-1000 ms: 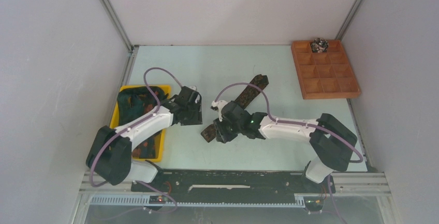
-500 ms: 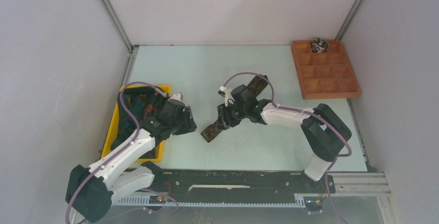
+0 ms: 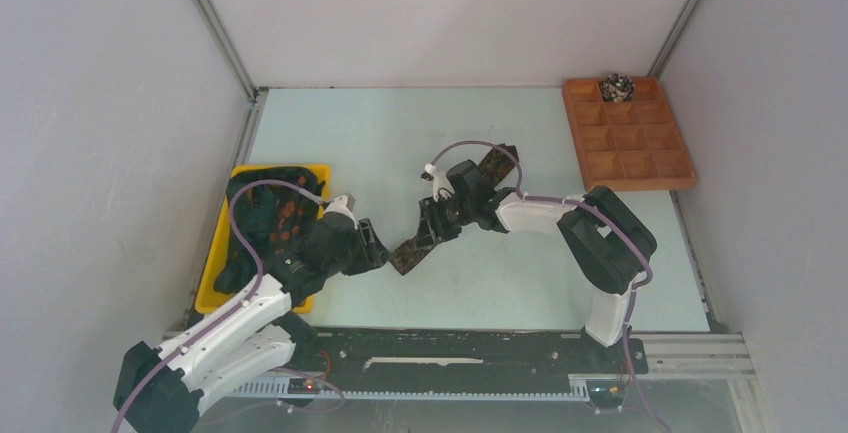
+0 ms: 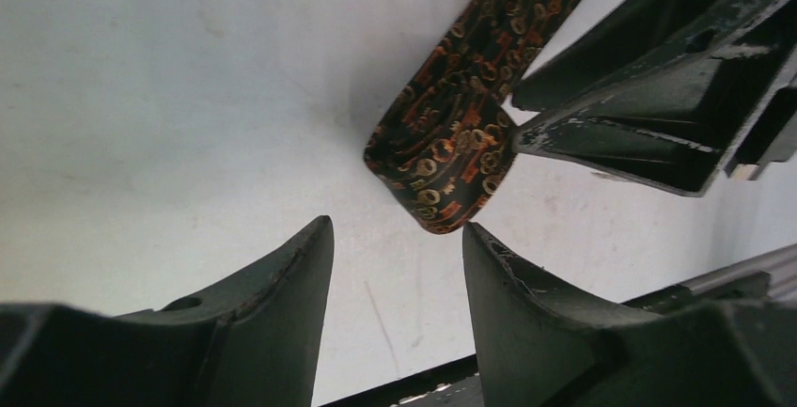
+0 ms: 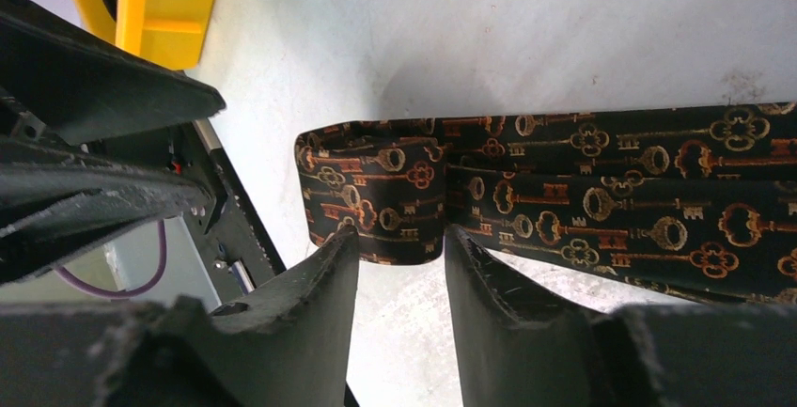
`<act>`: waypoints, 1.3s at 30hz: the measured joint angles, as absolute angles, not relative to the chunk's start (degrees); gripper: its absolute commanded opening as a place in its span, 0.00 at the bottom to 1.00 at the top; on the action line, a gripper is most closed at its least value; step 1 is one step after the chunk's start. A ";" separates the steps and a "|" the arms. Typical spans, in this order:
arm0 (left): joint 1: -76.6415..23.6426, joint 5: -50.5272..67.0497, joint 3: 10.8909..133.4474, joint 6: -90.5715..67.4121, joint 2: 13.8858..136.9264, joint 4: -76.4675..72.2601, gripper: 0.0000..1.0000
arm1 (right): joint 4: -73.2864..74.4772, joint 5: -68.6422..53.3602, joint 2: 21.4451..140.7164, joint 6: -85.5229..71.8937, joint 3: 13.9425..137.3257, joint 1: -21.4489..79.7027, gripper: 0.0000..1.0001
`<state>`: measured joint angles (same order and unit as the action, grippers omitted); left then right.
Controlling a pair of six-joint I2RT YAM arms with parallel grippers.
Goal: Roll the ties
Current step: Roll the tie at the center of the board.
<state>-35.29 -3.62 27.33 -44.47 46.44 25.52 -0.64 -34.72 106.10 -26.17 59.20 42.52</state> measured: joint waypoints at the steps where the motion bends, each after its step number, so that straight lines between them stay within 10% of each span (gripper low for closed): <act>1: -35.53 -3.38 27.16 -44.86 46.44 24.93 0.58 | -1.08 -35.00 106.10 -26.35 59.22 42.46 0.45; 17: -38.13 -2.72 23.88 -49.63 45.91 18.79 0.58 | -5.54 -39.46 112.68 -29.69 60.45 40.73 0.20; 39: -39.64 -3.77 16.62 -56.55 49.39 6.61 0.59 | -8.36 -42.26 116.03 -31.75 60.69 41.76 0.18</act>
